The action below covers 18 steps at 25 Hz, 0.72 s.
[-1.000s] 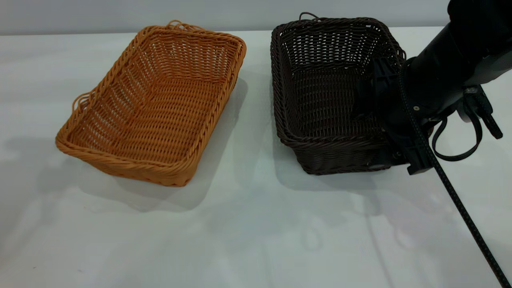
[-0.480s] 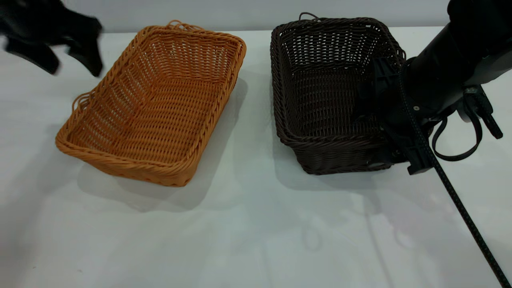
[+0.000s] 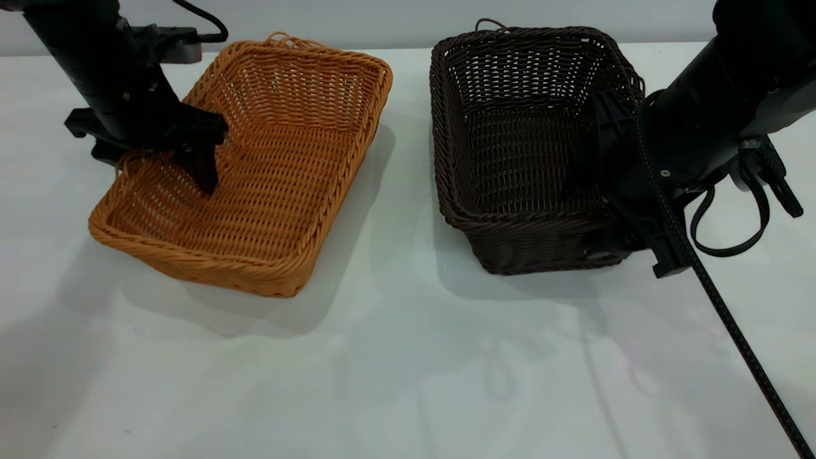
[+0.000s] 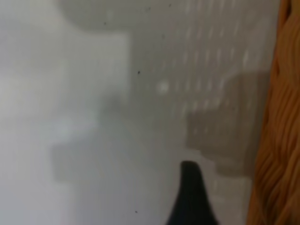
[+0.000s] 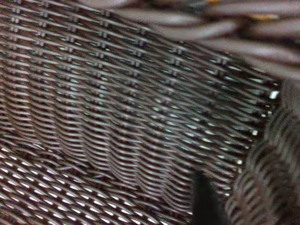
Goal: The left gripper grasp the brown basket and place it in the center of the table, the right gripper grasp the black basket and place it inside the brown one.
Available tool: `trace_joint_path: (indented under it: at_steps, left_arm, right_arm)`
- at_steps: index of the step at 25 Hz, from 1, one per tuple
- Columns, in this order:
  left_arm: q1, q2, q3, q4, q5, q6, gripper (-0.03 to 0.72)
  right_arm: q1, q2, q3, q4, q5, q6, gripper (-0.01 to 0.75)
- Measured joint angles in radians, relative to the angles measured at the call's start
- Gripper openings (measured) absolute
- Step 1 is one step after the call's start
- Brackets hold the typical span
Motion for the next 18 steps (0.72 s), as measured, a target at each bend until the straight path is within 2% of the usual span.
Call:
trace_joint_path:
  at_steps: [5,7,9,13,16,18]
  left_arm:
    - [0.000,0.000,0.000,0.001,0.006,0.000,0.222]
    - [0.000,0.000,0.000,-0.002,0.018,0.001,0.141]
    - [0.000,-0.001,0.000,-0.006,0.026,0.009,0.085]
    - [0.000,-0.002,-0.001,-0.015,0.026,0.056,0.076]
    - [-0.007,-0.003,-0.001,-0.025,0.026,0.161,0.076]
    - [-0.017,-0.003,-0.001,-0.037,0.028,0.255,0.076]
  right_arm:
    - [0.000,0.000,0.000,0.007,-0.020,0.005,0.116]
    - [-0.001,-0.003,-0.001,0.011,-0.032,0.004,0.079]
    - [0.000,-0.014,-0.001,0.008,-0.032,0.000,0.078]
    - [-0.027,-0.082,0.000,-0.010,-0.087,-0.042,0.078]
    - [-0.122,-0.156,-0.012,-0.113,-0.074,-0.170,0.078]
    - [-0.196,-0.207,-0.041,-0.206,-0.010,-0.275,0.078]
